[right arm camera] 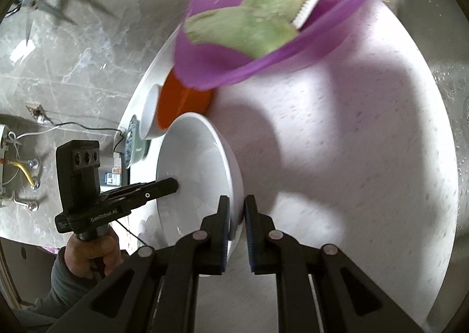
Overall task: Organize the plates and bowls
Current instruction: 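Lift the small white plate with both grippers toward the plate stack, then lower the small white plate onto the plate stack and open both grippers, then move both grippers to the blue-patterned green bowl, then close both grippers on the rim of the blue-patterned green bowl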
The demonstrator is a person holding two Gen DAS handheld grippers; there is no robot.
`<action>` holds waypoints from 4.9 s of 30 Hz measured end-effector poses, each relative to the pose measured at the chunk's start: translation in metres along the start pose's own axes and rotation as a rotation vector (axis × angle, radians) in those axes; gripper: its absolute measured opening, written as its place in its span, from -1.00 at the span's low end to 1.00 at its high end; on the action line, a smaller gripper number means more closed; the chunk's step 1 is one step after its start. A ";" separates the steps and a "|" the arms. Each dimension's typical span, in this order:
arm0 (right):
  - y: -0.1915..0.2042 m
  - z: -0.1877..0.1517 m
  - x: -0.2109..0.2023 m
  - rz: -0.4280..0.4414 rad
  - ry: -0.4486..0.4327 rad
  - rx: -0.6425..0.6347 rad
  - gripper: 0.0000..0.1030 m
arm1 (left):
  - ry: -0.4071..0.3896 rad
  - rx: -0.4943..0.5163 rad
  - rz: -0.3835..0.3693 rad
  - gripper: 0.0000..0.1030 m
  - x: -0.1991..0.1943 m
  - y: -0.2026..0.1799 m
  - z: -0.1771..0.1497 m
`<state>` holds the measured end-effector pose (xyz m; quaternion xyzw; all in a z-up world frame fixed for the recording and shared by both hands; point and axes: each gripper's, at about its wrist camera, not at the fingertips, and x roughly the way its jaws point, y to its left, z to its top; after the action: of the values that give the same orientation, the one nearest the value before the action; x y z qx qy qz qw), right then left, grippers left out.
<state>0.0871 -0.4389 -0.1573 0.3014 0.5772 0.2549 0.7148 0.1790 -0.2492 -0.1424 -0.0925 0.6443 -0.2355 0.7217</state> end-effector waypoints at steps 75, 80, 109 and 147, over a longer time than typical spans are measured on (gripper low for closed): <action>0.184 -0.140 0.189 -0.028 0.389 -0.379 -0.25 | -0.176 -0.381 0.181 -0.53 -0.140 0.194 -0.312; 0.192 -0.141 0.185 -0.050 0.381 -0.426 -0.13 | -0.210 -0.373 0.174 -0.18 -0.156 0.191 -0.311; 0.209 -0.041 0.135 -0.001 0.052 -0.376 0.47 | -0.361 -0.303 0.187 0.99 -0.226 0.259 -0.152; 0.232 0.103 0.276 -0.107 0.073 -0.089 -0.41 | -0.217 -0.308 0.176 -0.17 -0.137 0.391 0.054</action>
<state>0.2405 -0.0973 -0.1588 0.2286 0.6064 0.2528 0.7184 0.3095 0.1452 -0.1836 -0.1697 0.5969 -0.0589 0.7820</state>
